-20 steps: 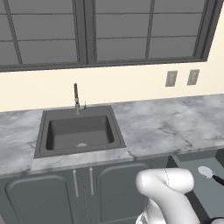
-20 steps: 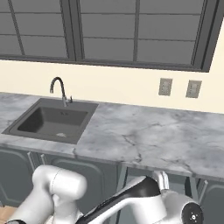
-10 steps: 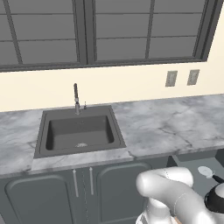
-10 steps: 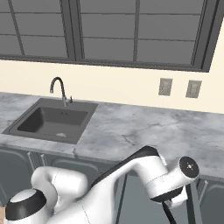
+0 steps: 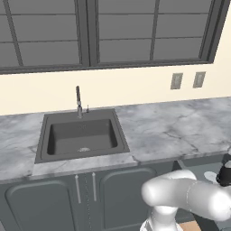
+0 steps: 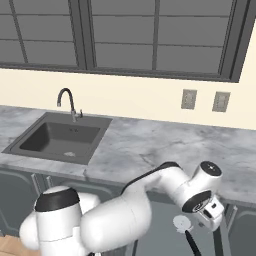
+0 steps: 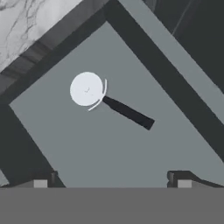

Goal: Take the pizza cutter from the drawer on the right and place it on the dining counter for cutting.

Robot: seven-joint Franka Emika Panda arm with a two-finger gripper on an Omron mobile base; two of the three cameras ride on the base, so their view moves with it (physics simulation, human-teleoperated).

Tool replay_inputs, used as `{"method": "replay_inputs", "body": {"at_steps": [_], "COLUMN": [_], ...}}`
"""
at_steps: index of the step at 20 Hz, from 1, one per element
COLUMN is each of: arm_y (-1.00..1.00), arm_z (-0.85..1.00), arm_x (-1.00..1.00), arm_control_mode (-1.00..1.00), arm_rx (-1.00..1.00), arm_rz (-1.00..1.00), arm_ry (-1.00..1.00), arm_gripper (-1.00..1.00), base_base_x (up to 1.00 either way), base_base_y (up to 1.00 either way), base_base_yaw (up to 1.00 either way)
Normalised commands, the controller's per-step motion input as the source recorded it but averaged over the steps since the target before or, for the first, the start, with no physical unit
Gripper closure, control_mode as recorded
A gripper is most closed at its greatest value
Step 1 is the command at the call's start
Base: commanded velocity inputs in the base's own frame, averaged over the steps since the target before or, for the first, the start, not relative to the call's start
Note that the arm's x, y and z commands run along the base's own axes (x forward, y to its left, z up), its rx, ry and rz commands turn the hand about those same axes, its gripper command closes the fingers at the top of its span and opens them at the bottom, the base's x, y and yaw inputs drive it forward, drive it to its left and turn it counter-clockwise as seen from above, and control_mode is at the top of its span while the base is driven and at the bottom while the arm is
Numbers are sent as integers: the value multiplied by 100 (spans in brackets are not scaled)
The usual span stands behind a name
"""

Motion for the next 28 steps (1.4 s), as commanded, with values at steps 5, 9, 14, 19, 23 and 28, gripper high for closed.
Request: {"method": "replay_inputs", "body": {"at_steps": [5,9,14,19,23,28], "arm_y": [-19,-29,-23,-10,0,3], "arm_z": [-87,-66,-44,-34,-37,-31], "arm_x": [10,16,9,6,4,9], "arm_control_mode": [-100,-100,-100,-100,-100,-100], "arm_rx": [-10,-3,0,0,0,0], "arm_rz": [46,42,38,24,18,9], "arm_ry": [3,2,1,0,0,0], "arm_gripper": [-100,-100,-100,-100,-100,-100], "base_base_x": [0,0,0,0,0,0], "base_base_y": [0,0,0,0,0,0], "base_base_yaw": [0,0,0,0,0,0]}}
